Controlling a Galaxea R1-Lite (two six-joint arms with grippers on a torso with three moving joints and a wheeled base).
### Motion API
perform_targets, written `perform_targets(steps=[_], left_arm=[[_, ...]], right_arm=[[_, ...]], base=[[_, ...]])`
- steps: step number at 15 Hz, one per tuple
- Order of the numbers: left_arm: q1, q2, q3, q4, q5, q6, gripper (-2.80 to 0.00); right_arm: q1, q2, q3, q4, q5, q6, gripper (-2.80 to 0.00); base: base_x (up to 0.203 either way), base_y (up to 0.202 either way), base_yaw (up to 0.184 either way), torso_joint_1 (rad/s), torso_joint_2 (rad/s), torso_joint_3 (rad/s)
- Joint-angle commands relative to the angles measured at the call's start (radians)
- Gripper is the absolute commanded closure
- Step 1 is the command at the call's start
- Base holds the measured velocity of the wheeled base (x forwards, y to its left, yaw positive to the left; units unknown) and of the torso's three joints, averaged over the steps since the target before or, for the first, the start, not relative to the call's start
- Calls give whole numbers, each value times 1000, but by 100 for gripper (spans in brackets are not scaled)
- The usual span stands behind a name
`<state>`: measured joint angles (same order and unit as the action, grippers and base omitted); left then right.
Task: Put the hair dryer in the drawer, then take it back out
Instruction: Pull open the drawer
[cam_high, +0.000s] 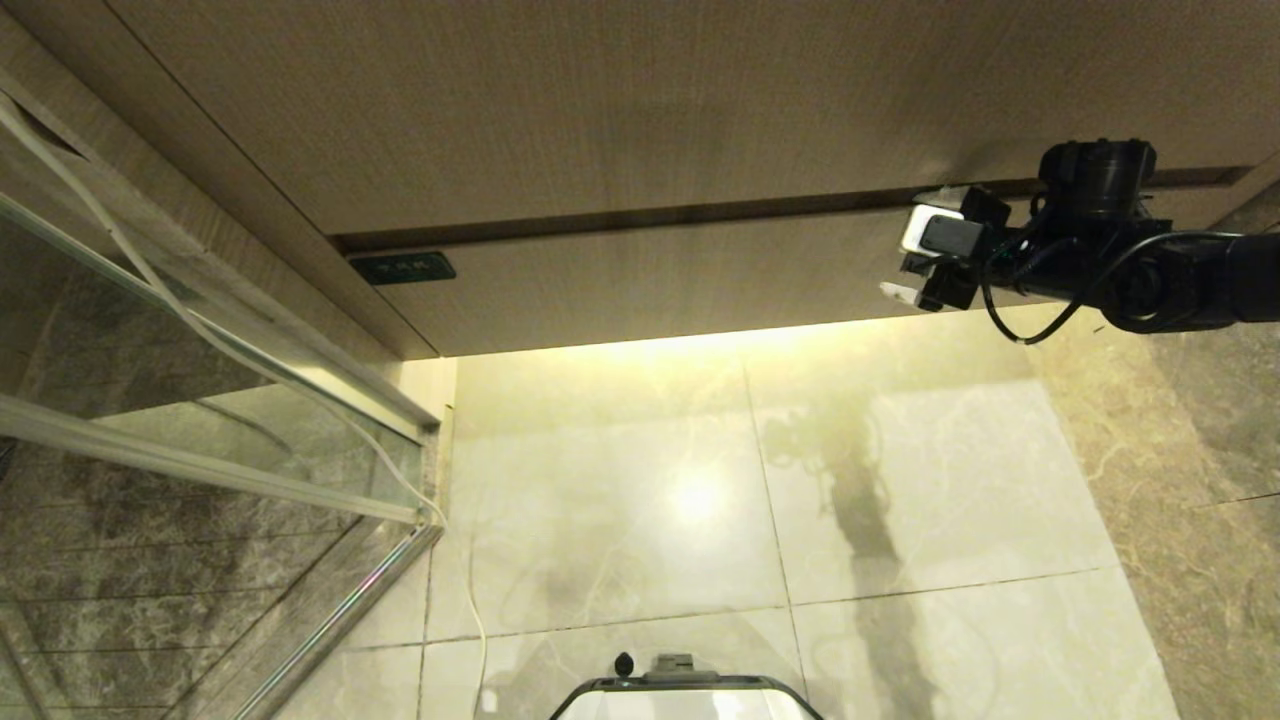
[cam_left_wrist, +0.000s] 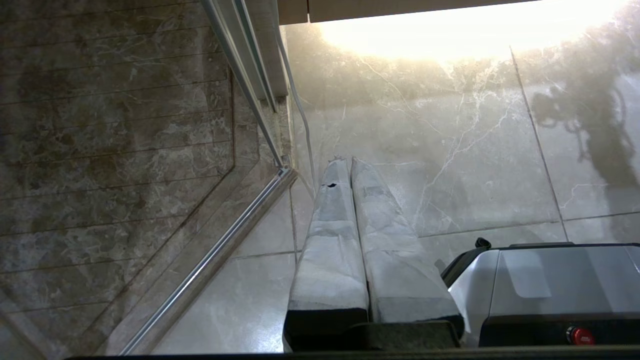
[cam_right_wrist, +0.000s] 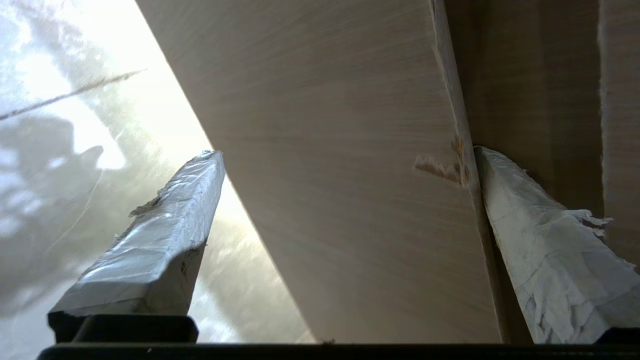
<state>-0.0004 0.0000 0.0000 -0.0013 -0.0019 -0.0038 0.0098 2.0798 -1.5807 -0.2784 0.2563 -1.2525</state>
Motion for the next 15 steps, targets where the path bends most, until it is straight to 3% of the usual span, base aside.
perform_targets(steps=[1, 15], left_arm=[[-1, 0, 2, 0, 0, -1, 0], [-1, 0, 0, 0, 0, -1, 0]], right_arm=[[2, -24, 4, 45, -9, 4, -280], [6, -216, 233, 76, -44, 18, -280]], base=[[0, 0, 0, 0, 0, 0], [0, 0, 0, 0, 0, 0]])
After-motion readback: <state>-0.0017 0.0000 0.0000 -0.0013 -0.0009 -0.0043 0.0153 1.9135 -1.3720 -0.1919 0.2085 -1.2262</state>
